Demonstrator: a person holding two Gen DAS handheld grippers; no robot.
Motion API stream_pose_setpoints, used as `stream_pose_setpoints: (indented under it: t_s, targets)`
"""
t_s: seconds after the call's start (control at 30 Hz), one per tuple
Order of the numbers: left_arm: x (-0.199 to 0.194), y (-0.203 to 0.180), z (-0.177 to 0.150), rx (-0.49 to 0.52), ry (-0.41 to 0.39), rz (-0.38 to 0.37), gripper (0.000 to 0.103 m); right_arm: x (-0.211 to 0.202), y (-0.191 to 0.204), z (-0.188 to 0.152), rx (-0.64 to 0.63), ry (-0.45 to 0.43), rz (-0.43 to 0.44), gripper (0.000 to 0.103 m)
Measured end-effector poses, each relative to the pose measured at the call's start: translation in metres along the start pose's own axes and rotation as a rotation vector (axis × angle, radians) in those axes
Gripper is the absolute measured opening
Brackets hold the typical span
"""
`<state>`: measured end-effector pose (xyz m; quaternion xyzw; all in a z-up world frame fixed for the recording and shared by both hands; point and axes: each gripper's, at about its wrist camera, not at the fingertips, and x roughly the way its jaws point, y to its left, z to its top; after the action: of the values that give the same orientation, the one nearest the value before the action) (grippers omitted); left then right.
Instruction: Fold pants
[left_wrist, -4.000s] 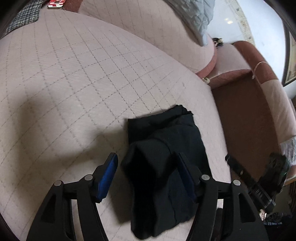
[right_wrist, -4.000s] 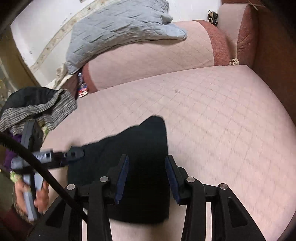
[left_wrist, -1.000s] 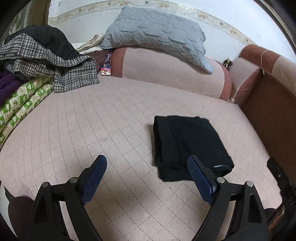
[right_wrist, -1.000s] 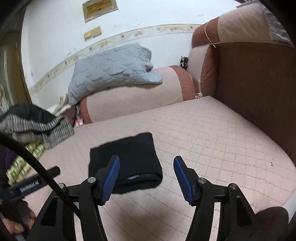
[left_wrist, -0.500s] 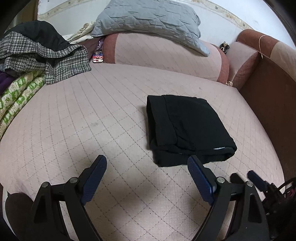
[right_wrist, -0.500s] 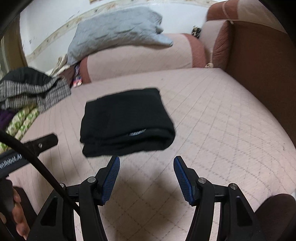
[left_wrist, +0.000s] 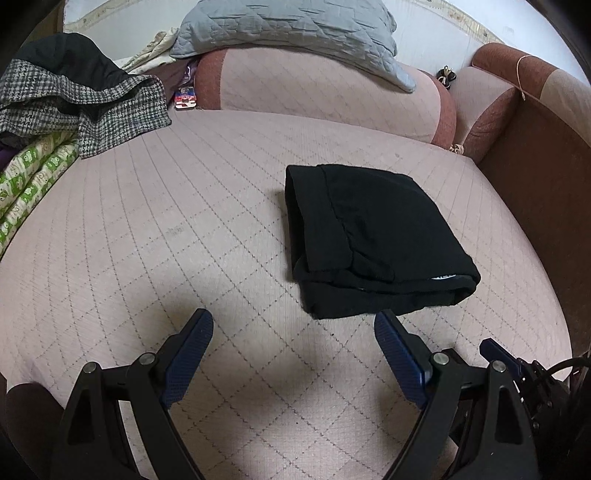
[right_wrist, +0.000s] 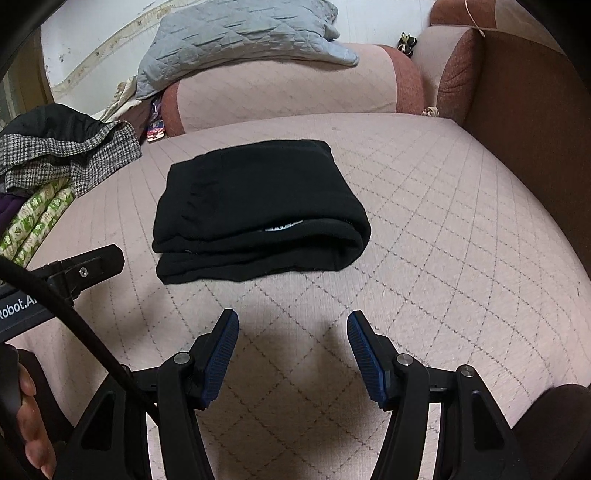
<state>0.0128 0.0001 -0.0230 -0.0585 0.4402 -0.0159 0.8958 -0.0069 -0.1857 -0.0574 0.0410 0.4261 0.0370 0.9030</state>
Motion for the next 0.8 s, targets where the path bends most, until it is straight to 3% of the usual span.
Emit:
stream_pose_setpoints:
  t_s: [0.8]
  targets:
    - [0.013,0.002,-0.006,0.015,0.036,0.030,0.088,0.013,-0.002,-0.003,-0.013,0.043,-0.020,0.067]
